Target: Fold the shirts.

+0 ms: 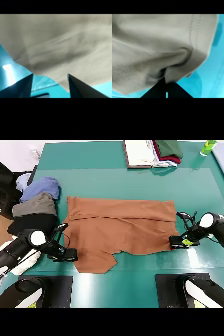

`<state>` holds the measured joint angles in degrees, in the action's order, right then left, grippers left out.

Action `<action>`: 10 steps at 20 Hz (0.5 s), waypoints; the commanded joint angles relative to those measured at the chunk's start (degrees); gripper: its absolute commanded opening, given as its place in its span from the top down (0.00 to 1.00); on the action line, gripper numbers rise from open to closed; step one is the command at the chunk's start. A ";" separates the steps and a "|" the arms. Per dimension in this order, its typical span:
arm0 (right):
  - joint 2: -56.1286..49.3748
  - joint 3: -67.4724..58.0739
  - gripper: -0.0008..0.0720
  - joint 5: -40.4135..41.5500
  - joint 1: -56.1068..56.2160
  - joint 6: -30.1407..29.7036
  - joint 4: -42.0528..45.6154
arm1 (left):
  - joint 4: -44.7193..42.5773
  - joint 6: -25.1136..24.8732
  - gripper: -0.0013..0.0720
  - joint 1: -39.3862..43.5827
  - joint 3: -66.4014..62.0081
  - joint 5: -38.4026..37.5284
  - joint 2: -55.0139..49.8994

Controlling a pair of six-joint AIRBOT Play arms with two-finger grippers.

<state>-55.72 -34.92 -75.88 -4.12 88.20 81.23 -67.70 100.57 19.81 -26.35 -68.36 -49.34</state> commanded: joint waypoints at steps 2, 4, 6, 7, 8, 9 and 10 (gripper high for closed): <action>3.58 -0.59 0.97 0.46 0.09 0.07 -0.11 | 0.92 1.42 0.36 1.51 0.68 1.90 0.00; 5.55 -0.59 0.97 0.24 0.09 0.07 -0.13 | 0.90 1.36 0.80 1.51 0.68 2.10 0.00; 6.91 -0.59 0.97 -0.15 0.09 0.09 -0.15 | 0.85 1.29 0.81 1.51 0.68 3.50 0.00; 7.41 -0.59 0.97 -0.26 0.09 0.09 -0.13 | 0.68 1.29 0.83 1.51 0.66 4.11 0.00; 7.85 -0.59 0.97 -0.70 0.07 0.07 -0.11 | 0.55 0.92 0.95 1.49 0.59 4.46 0.00; 8.28 -0.59 0.97 -1.11 0.04 0.07 -0.11 | 0.07 0.94 0.95 1.49 0.09 4.31 0.02; 8.79 -0.61 0.97 -2.03 0.04 0.07 -0.11 | -0.81 0.94 0.95 1.51 -1.20 3.10 0.02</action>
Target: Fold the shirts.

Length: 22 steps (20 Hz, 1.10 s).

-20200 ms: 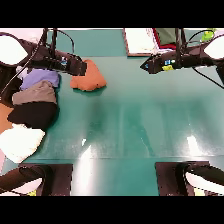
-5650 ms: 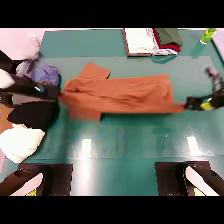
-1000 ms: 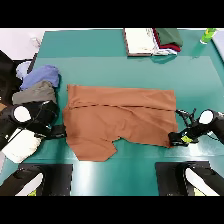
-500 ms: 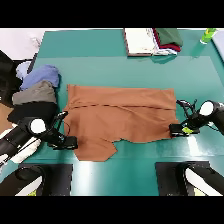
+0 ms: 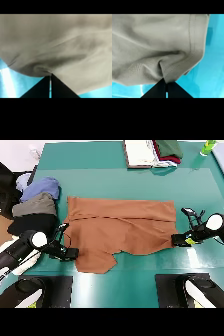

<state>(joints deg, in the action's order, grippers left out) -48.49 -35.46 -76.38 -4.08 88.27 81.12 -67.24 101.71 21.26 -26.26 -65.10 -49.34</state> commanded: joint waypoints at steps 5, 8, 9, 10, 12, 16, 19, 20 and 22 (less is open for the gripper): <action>7.98 -0.15 0.97 -8.90 -0.13 0.20 1.99 | -8.59 -1.90 0.95 0.07 -14.43 -11.56 0.09; 11.39 -2.45 0.97 -13.64 -0.59 0.22 3.61 | -9.14 -4.31 0.95 0.04 -23.21 -15.08 0.09; 11.58 -4.13 0.97 -13.88 -1.44 0.22 3.58 | -9.97 -4.31 0.95 0.04 -26.34 -15.32 0.09; 11.15 -6.25 0.97 -13.92 -2.71 0.20 3.54 | -11.67 -4.31 0.95 0.04 -28.98 -15.08 0.09; 8.20 -10.93 0.97 -13.79 -5.46 -0.37 3.43 | -17.42 -4.39 0.95 0.04 -33.03 -12.46 0.07; -2.58 -20.37 0.97 -9.07 -6.69 -2.38 2.89 | -24.87 -4.66 0.95 -0.68 -34.91 -4.00 -3.32; -11.87 -27.41 0.97 -5.95 -6.60 -2.38 2.51 | -23.67 -4.46 0.95 -5.86 -34.91 3.56 -9.20; -15.12 -29.75 0.97 -5.42 -6.60 -2.38 2.51 | -22.49 -4.76 0.95 -7.69 -34.91 7.23 -11.26; -21.27 -34.12 0.97 -4.50 -6.58 -2.38 2.40 | -20.24 -7.08 0.95 -9.73 -34.93 13.77 -15.37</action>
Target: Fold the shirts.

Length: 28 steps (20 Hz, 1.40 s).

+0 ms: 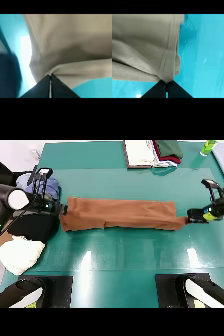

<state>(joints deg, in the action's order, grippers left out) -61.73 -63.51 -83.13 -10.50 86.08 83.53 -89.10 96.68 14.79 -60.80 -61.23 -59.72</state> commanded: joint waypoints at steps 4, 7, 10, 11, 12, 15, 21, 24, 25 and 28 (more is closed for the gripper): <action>-18.45 -14.60 0.97 3.74 -0.04 -0.09 -1.29 | 4.50 -4.35 0.95 -3.34 -0.39 20.70 -12.92; -25.24 -20.20 0.97 4.59 0.46 0.02 -3.52 | 5.68 -4.39 0.95 -3.34 -1.44 26.36 -17.57; -29.66 -22.97 0.97 6.58 1.84 0.02 -4.46 | 5.68 -4.81 0.95 -3.34 -4.42 28.02 -20.76; -30.95 -23.63 0.97 7.37 2.34 0.02 -4.50 | 5.68 -4.76 0.95 -3.34 -5.18 27.96 -21.31; -31.98 -24.26 0.97 7.78 2.73 0.02 -4.50 | 5.68 -4.79 0.95 -3.34 -5.66 27.82 -21.57; -33.09 -25.81 0.78 9.38 3.30 0.02 -4.57 | 5.86 -4.09 0.70 -3.34 -6.10 25.75 -21.49; -32.70 -32.39 0.35 1.92 0.20 -1.18 -4.44 | 5.92 -2.23 0.30 -3.17 -11.78 12.66 -20.74; -29.81 -24.52 0.18 2.19 -3.74 -1.31 -4.55 | 5.99 -2.23 0.79 -2.86 -11.89 10.51 -20.13; -29.18 -21.35 0.16 3.23 -4.83 -1.31 -4.61 | 6.93 -2.19 0.93 -2.86 -11.87 10.38 -20.13; -29.46 -13.70 0.16 6.62 -5.88 -3.08 -10.40 | 11.76 -2.64 0.93 -1.97 -11.85 10.97 -20.20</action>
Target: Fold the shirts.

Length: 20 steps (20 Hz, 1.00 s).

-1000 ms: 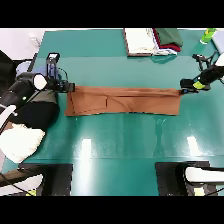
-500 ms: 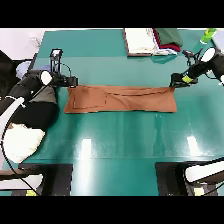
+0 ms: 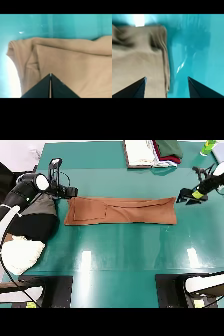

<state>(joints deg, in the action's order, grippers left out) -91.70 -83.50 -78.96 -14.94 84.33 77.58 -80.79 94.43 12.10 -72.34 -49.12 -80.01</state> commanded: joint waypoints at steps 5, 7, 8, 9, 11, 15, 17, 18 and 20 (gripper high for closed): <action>0.50 13.20 0.17 11.17 1.81 -1.38 -6.62 | 3.32 -0.35 0.95 5.57 -0.31 -0.22 -0.63; 0.50 13.22 0.20 12.41 2.91 -1.38 -6.38 | 3.56 -0.17 0.95 7.02 -0.31 -0.24 -1.38; 0.50 13.25 0.22 12.57 3.28 -1.38 -6.23 | 3.58 -0.15 0.95 7.72 -0.31 -0.31 -1.64; 0.50 13.25 0.30 12.52 3.67 -1.38 -5.38 | 3.72 -0.11 0.95 8.52 -0.31 -0.33 -1.84; 0.52 13.22 0.56 12.52 4.50 -1.44 -4.37 | 3.91 0.07 0.95 10.27 -0.31 0.22 -2.45; 2.82 13.11 0.97 11.72 5.40 -1.46 -4.13 | 6.97 0.02 0.95 14.25 -0.37 4.50 -5.29; 6.16 12.59 0.97 10.95 5.51 -1.46 -4.09 | 7.80 -0.48 0.95 16.09 -2.43 5.46 -8.13; 7.65 11.08 0.97 9.38 5.51 -1.49 -4.13 | 7.82 -0.72 0.95 16.83 -4.61 4.94 -9.94; 9.94 6.54 0.97 4.22 5.81 -1.46 -4.66 | 7.98 -1.90 0.95 18.53 -10.14 3.89 -14.19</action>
<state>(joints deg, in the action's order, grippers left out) -84.97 -73.17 -69.73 -9.54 82.83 73.41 -73.69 93.76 28.27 -77.54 -45.15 -89.73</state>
